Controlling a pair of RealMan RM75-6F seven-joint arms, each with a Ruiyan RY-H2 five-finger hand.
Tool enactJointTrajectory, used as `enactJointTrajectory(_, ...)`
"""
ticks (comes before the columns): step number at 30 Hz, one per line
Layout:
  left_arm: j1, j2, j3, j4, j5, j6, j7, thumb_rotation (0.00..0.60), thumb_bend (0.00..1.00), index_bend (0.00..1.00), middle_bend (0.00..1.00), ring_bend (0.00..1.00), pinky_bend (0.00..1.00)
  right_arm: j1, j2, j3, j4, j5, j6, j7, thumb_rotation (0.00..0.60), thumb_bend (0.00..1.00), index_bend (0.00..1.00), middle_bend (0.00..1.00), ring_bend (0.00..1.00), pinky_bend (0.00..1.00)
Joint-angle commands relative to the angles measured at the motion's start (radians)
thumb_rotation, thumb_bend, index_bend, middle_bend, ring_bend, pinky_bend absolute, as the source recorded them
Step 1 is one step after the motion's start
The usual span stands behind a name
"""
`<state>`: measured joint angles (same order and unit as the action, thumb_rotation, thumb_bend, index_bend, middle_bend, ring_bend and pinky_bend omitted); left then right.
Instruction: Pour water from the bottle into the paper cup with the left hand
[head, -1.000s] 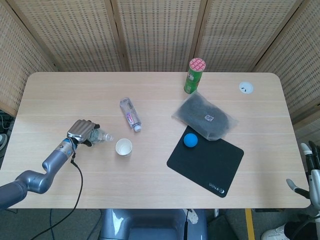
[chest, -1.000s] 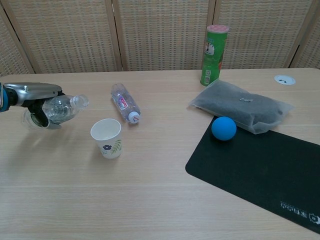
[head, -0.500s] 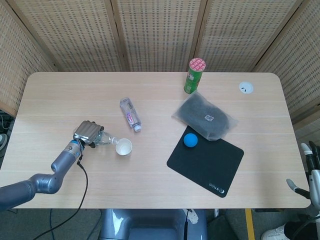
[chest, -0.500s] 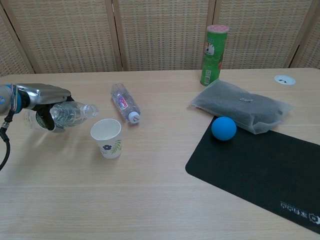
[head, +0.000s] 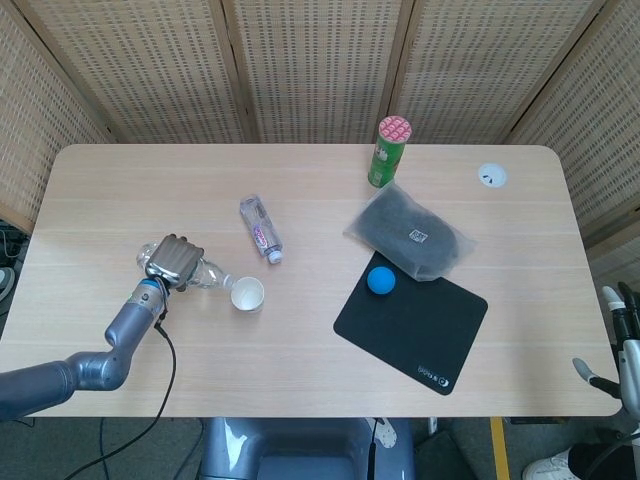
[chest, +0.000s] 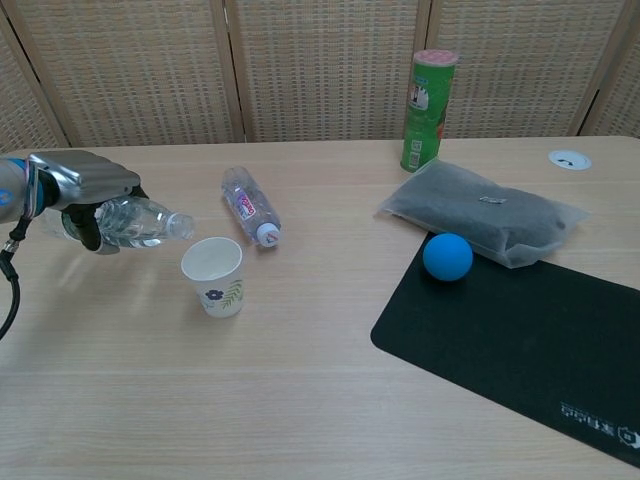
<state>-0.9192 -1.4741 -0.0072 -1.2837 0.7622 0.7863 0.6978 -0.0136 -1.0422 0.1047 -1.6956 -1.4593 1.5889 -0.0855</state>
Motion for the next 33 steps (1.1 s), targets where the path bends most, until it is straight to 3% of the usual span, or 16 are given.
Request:
enactJointTrajectory(1,-0.016,-0.003,0.009,-0.015,-0.024,0.030,0.055,0.600,0.49,0.62,0.50,0.32,0.36,0.000,0.000,0.000,-0.001,0.000,0.000,-0.001,0.600,0.00,0.00,0.00,0.00,0.00)
enactJointTrajectory(12,-0.023,-0.013,0.023,-0.021,-0.044,0.076,0.131,0.600,0.49,0.62,0.50,0.32,0.36,-0.001,0.003,0.001,0.000,0.002,0.001,0.008,0.600,0.00,0.00,0.00,0.00,0.00)
enactJointTrajectory(21,-0.015,-0.012,0.017,-0.026,-0.031,0.073,0.107,0.600,0.49,0.62,0.50,0.32,0.36,-0.002,0.003,0.000,-0.001,-0.001,0.002,0.007,0.600,0.00,0.00,0.00,0.00,0.00)
enactJointTrajectory(33,0.049,0.002,-0.013,0.026,0.155,0.021,-0.183,0.600,0.49,0.62,0.48,0.32,0.35,-0.002,0.000,-0.002,-0.001,-0.004,0.002,-0.001,0.600,0.00,0.00,0.00,0.00,0.00)
